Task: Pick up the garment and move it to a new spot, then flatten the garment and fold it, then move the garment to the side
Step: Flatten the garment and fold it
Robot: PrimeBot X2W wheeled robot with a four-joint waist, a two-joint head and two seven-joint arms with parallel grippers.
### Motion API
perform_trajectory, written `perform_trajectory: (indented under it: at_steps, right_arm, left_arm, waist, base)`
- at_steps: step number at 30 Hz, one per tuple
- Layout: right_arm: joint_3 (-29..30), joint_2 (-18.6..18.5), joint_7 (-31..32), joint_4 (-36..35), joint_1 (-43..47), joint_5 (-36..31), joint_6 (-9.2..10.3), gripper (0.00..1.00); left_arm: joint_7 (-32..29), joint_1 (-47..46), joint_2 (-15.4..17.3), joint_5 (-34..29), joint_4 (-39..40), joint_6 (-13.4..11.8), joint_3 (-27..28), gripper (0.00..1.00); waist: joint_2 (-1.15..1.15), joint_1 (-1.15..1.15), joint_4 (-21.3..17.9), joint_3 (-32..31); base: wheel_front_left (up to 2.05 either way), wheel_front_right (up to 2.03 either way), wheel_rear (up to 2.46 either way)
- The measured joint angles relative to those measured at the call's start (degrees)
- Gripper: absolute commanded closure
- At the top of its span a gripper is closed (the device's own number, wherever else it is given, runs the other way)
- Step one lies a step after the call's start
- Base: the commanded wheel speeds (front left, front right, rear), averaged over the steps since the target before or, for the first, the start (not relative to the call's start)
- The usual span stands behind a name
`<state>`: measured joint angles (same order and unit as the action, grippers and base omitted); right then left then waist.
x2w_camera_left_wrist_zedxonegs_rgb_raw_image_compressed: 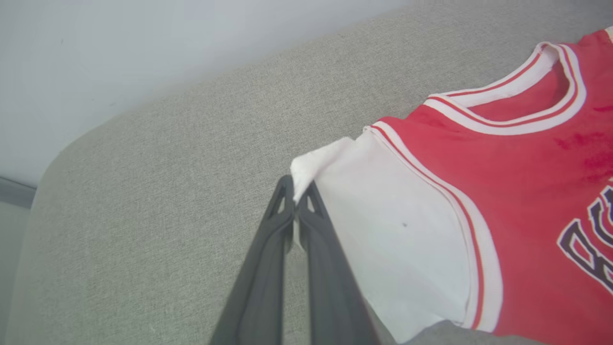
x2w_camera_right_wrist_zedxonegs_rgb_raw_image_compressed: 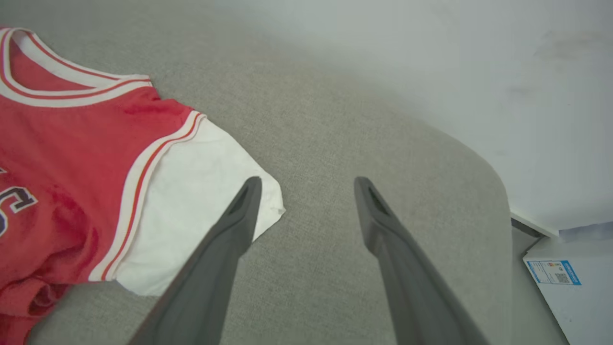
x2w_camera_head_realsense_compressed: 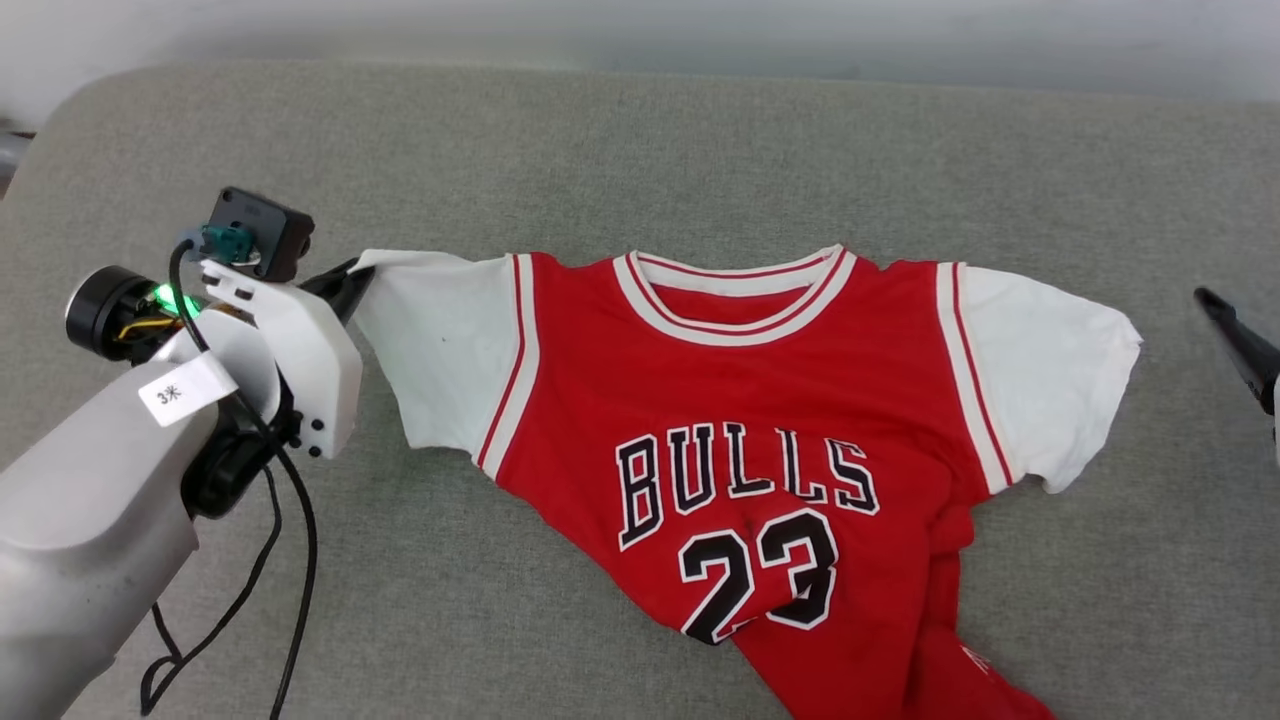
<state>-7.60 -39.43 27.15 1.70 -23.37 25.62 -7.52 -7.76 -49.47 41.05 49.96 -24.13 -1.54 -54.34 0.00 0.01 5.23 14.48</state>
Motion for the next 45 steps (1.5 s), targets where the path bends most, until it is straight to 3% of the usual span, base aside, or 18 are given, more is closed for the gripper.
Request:
perform_trajectory:
  at_steps: [6,10,27,28,29,38,45]
  right_arm:
    - [-8.42,-6.26,14.68,3.67,-6.17,8.18,-0.01,0.0]
    - [-11.46,-7.59,19.82,6.24,-9.04,10.76,0.0,0.0]
    - [-20.34,-7.55,21.32,16.25,-15.58,12.26,0.21,0.0]
    - [-20.73,-7.55,20.91,16.36,-15.67,12.63,0.25,0.13]
    - [-21.03,-7.5,20.29,16.5,-15.73,13.17,0.44,1.0]
    - [-22.99,-5.23,10.26,17.53,-16.06,15.12,0.09,1.0]
    - [-20.69,-5.24,-0.67,16.16,-16.21,16.41,0.0,1.0]
  left_arm:
    - [0.93,-1.38,-0.47,-1.35,3.71,-1.22,0.08,1.0]
    - [1.41,-2.32,-1.21,-2.03,5.43,-1.8,0.03,1.0]
    - [2.47,-4.88,-2.53,-4.06,7.72,-2.58,-0.4,1.0]
    - [2.47,-4.88,-2.47,-4.06,7.62,-2.58,-0.42,1.0]
    - [2.48,-4.88,-2.38,-4.06,7.53,-2.58,-0.43,1.0]
    - [3.7,-4.71,-1.79,-3.91,7.12,-2.69,-0.48,1.0]
    - [5.52,-4.7,0.48,-4.99,10.42,-4.3,0.55,1.0]
  waist:
    - [0.0,0.0,2.22,3.16]
    - [0.0,0.0,3.56,5.2]
    - [0.0,-0.01,7.06,11.56]
    - [0.0,-0.02,6.96,11.5]
    - [0.0,-0.01,6.8,11.39]
    - [0.0,-0.01,5.02,7.73]
    - [0.0,-0.01,3.35,2.21]
  base:
    - [0.0,0.0,0.0]
    - [0.0,0.0,0.0]
    - [0.0,0.0,0.0]
    - [0.0,0.0,0.0]
    - [0.0,0.0,0.0]
    - [0.0,0.0,0.0]
    - [0.0,0.0,0.0]
